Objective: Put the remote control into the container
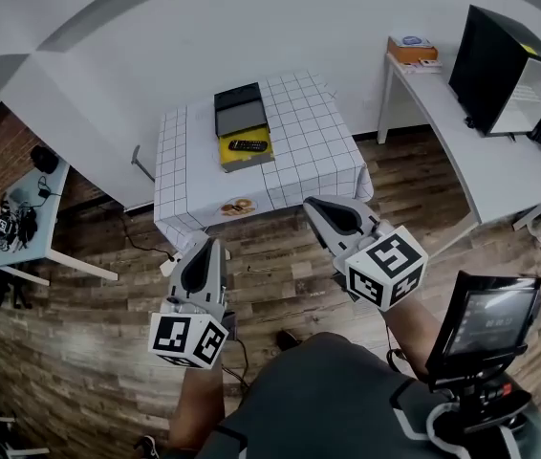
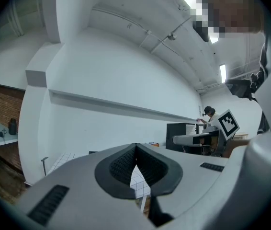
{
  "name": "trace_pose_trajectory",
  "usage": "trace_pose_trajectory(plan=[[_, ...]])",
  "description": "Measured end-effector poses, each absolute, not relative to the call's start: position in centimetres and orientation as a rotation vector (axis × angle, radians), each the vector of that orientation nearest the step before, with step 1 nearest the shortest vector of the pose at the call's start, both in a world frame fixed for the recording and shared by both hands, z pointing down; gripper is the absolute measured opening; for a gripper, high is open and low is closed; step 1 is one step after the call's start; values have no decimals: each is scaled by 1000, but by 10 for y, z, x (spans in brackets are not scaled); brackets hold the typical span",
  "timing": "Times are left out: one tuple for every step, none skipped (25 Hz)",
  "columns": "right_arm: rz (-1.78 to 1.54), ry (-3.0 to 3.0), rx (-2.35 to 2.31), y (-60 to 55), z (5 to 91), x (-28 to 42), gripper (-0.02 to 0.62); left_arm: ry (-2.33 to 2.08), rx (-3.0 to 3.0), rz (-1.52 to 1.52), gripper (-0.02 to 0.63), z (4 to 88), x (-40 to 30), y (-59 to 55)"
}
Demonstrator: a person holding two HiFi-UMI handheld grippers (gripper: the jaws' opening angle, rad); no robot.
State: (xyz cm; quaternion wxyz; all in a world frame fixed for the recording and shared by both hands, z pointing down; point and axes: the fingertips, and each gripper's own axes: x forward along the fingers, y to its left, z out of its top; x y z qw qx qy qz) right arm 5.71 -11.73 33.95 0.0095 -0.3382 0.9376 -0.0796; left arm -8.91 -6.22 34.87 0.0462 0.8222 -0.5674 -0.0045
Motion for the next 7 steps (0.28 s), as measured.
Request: trace_pose_trajectory(plan=[[-248,2927,-1058,-119,339,57,14,-1733,2509,-12,9,349,-90,-64],[-250,2927,-1060,-121,339,57,14,-1734,2507,-12,9,349,-90,-65],[-252,2927,-1061,-122,340,57,14,-1733,2504,-13,9,349,-90,-66],[-253,2929,-1063,-123,340,56,14,-1732,2502,-14,9,350,-90,-67],[-252,2931,-1064,-123,341,56,14,-1731,2502,-16,9,351,-91,-67],[-250,2933,-1065,-124,341,56,14,-1731,2502,-16,9,352,-91,-67],[-248,2935,-1065,-124,341,55,14,-1731,2502,-15,9,353,-92,-68]])
